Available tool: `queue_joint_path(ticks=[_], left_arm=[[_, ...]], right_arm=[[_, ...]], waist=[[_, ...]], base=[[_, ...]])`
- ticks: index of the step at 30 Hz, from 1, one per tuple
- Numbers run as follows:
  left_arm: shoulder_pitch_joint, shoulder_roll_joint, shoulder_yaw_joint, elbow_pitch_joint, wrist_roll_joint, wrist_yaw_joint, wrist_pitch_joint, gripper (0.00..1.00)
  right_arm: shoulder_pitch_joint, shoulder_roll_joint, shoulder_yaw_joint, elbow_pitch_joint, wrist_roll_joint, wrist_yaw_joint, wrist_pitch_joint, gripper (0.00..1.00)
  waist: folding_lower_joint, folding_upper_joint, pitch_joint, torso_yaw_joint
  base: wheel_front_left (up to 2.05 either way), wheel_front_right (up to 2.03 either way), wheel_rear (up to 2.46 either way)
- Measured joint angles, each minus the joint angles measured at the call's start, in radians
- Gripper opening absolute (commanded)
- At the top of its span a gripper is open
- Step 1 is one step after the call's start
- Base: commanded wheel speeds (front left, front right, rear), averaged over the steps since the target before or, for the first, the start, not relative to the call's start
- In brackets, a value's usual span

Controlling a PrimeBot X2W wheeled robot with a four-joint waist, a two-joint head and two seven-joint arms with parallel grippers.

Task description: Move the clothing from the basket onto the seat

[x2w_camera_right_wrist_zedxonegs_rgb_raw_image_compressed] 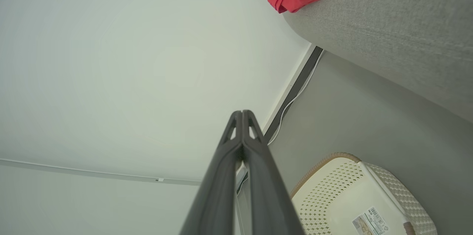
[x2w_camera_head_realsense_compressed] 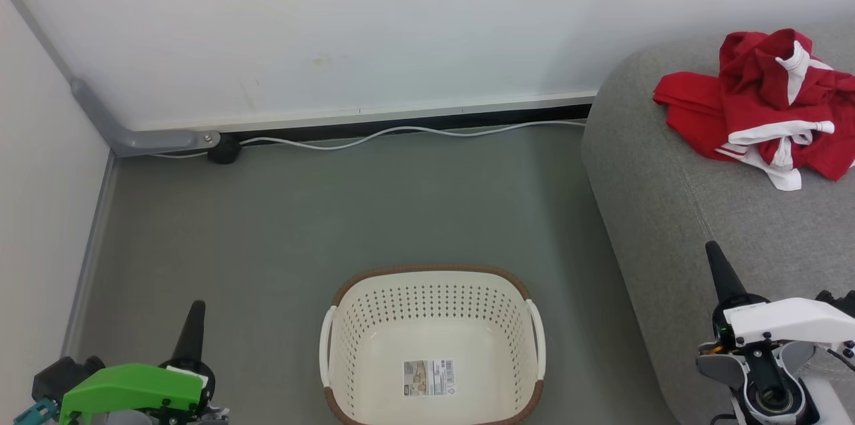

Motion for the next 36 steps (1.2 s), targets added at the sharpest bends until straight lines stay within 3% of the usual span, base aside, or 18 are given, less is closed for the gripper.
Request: queue_joint_path(ticks=[31, 36], left_arm=[[-0.066, -0.026, 0.108, 0.04, -0.302, -0.063, 0.088, 0.0], [-0.075, -0.028, 0.114, 0.043, -0.315, -0.069, 0.092, 0.0]], right_arm=[[-0.054, 0.017, -0.101, 0.004, 0.384, 0.063, 0.101, 0.0], [-0.055, 0.018, -0.105, 0.004, 0.395, 0.065, 0.105, 0.0]], waist=[[0.0, 0.0, 0.004, -0.013], [0.0, 0.0, 0.004, -0.014]], base=[[0.0, 0.0, 0.0], [0.0, 0.0, 0.0]])
